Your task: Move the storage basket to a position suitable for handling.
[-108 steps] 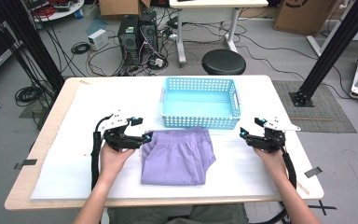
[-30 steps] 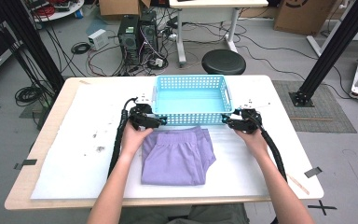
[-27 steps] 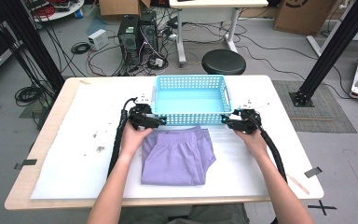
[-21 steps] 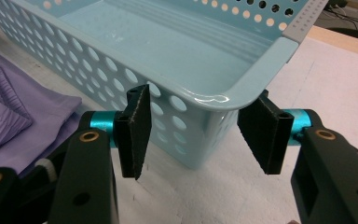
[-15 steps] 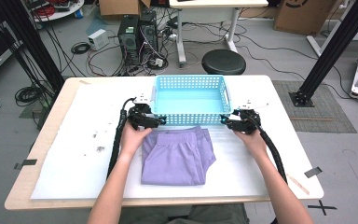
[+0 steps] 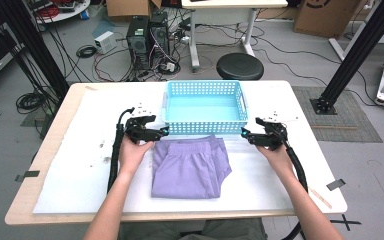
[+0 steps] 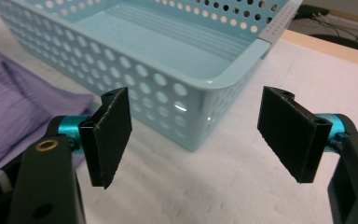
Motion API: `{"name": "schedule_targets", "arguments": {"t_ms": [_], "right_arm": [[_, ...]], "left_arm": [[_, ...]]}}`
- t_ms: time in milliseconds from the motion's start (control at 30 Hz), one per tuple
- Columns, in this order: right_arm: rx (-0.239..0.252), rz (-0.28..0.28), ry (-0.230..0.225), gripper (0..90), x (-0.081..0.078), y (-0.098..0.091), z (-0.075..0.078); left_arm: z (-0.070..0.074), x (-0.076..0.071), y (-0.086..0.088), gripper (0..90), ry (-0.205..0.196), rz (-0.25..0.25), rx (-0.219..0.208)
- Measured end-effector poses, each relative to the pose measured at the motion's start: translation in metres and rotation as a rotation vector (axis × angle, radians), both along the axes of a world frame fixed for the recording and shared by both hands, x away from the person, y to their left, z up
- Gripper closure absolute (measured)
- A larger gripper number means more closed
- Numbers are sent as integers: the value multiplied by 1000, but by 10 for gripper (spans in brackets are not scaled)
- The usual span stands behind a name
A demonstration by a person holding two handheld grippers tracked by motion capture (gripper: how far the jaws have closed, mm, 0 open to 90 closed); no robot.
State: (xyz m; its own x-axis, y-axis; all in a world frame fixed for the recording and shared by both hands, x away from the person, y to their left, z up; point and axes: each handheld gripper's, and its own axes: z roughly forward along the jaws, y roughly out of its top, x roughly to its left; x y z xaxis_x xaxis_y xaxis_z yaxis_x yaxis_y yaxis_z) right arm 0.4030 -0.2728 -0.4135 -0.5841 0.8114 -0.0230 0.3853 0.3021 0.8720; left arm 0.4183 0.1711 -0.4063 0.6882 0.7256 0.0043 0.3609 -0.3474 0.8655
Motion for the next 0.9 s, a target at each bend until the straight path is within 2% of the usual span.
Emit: {"name": "schedule_targets", "arguments": {"t_ms": [67,200,267,333,367,400,433,467,500,533,567,633,733,767,800,867,900], "right_arm": [[5,6,-15,262,-10,1,1],[25,3,-4,262,-30,5,3],[32,8,-16,262,-38,8,2],[64,9,-33,263,-48,10,1],[64,9,-33,263,-48,10,1],[84,15,-24,263,-57,14,-1],[84,19,-29,263,-61,16,-1],[79,21,-34,263,-65,18,-1],[79,21,-34,263,-65,18,-1],[79,27,-37,263,-72,21,-2],[79,27,-37,263,-72,21,-2],[72,27,-41,263,-83,25,-3],[66,26,-41,263,-90,27,-4],[61,24,-30,263,-100,32,-5],[61,24,-30,263,-100,32,-5],[64,23,-17,264,-113,41,-7],[64,23,-17,264,-113,41,-7]], "left_arm": [[1,-12,5,268,-20,-4,-10],[0,-39,13,268,-51,0,-42],[-3,-51,15,268,-47,6,-51],[-6,-63,15,268,-25,7,-52],[-6,-63,15,269,-25,7,-52],[-8,-76,16,269,-14,1,-59],[-8,-81,17,271,-9,-5,-81],[-8,-81,17,277,-9,-5,-81],[-9,-85,19,277,-3,-7,-107],[-10,-93,22,280,10,-11,-135],[-10,-93,22,284,10,-11,-135],[-12,-105,26,289,0,-8,-146],[-14,-116,26,289,-14,6,-137],[-16,-125,25,289,-8,8,-142],[-16,-125,25,289,-8,8,-142],[-20,-138,20,289,2,20,-135],[-20,-138,20,289,2,20,-135]]}}
